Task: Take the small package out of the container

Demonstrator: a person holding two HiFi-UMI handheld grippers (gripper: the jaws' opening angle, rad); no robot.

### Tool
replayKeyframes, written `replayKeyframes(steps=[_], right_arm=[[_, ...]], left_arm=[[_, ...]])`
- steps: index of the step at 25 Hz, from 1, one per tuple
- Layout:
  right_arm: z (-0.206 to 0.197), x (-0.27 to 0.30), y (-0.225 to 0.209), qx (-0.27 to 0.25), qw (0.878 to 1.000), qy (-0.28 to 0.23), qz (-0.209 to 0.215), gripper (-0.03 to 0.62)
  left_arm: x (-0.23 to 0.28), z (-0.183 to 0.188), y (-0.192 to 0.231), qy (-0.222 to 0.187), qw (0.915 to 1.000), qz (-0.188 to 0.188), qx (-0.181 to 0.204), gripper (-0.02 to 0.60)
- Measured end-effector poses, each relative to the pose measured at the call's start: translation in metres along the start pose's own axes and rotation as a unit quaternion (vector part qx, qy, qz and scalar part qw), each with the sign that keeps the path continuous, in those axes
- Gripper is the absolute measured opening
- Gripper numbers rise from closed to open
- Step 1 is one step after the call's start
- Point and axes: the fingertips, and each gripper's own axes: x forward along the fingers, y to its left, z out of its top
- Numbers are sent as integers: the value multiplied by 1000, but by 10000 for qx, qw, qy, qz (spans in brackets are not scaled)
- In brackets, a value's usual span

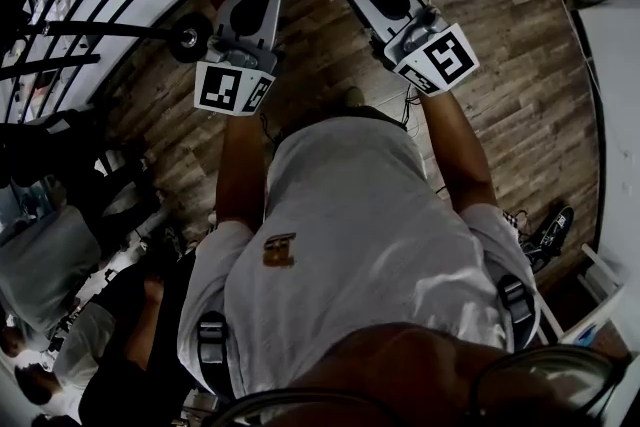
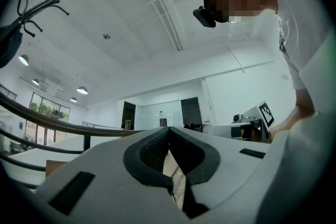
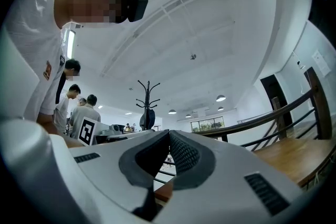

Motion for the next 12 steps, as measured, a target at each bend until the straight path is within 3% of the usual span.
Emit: replayKeyframes(steps=[12], right_arm=[[8,-36,-36,-125,9997,54,212,32]], left_arm=[[31,-5,-22,-37,9995,256,154,18]])
